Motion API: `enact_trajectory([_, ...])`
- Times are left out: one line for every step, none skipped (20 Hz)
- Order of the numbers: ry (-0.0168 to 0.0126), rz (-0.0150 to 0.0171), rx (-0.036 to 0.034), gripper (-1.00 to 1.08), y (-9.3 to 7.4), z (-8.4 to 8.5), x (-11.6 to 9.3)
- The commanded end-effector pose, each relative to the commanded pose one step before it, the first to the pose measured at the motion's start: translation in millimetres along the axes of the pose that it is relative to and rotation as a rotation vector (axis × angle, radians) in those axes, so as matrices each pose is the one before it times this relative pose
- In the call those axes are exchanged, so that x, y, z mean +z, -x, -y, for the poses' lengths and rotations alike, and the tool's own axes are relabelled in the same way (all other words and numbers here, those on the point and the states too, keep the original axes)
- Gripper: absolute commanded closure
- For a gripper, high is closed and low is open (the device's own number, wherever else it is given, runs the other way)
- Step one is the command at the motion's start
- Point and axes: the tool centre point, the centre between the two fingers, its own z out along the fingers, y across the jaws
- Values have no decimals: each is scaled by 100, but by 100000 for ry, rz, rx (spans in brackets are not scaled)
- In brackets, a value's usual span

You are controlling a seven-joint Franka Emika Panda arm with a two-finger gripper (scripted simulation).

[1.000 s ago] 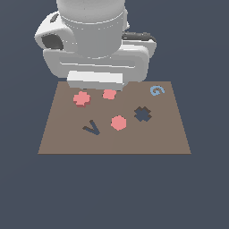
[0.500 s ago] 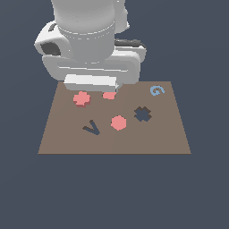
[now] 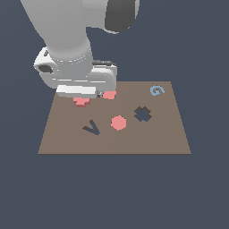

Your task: Insert a designated object into the corresponding slot on a board.

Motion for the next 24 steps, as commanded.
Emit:
enact_trajectory([-185,71,60,-92,593,-1218,1561])
enact_trajectory([-51,38,26,-92,179,-385,496])
enact_trajectory([-73,54,36,-92,155,-349,450])
enact_trajectory([-52,38,25,-92,131,-296,382])
enact_trajectory([-54,37,23,-92,106,-249,324])
enact_trajectory([0,0,0,-92,80,-188,240])
enact_trajectory([-57,35,17,-92,53,-155,205])
enact_trajectory([0,0,0,-92,26,-96,120])
enact_trajectory([-62,31,4,-92,-3,-55,83])
enact_trajectory([0,0,0,-92,-29,-3,-1])
enact_trajectory([0,0,0,-92,-46,34,-49])
enact_trajectory([0,0,0,-92,-17,16,-23])
enact_trajectory([2,120,97,-92,72,-35,34])
enact_trajectory([0,0,0,-92,-1,0,34])
enact_trajectory([0,0,0,-92,-4,-1,101])
enact_trajectory([0,0,0,-92,-6,-2,168])
enact_trajectory([0,0,0,-92,-8,-2,236])
enact_trajectory([-17,-67,-69,-92,-11,37,266])
enact_trajectory([0,0,0,-92,-7,-2,354])
enact_trajectory([0,0,0,-92,-4,-1,304])
enact_trajectory([0,0,0,-92,-2,-1,237])
enact_trajectory([0,0,0,-92,-1,0,169])
enact_trajectory([-17,-50,-45,-92,-2,25,74])
enact_trajectory([0,0,0,-92,0,0,34])
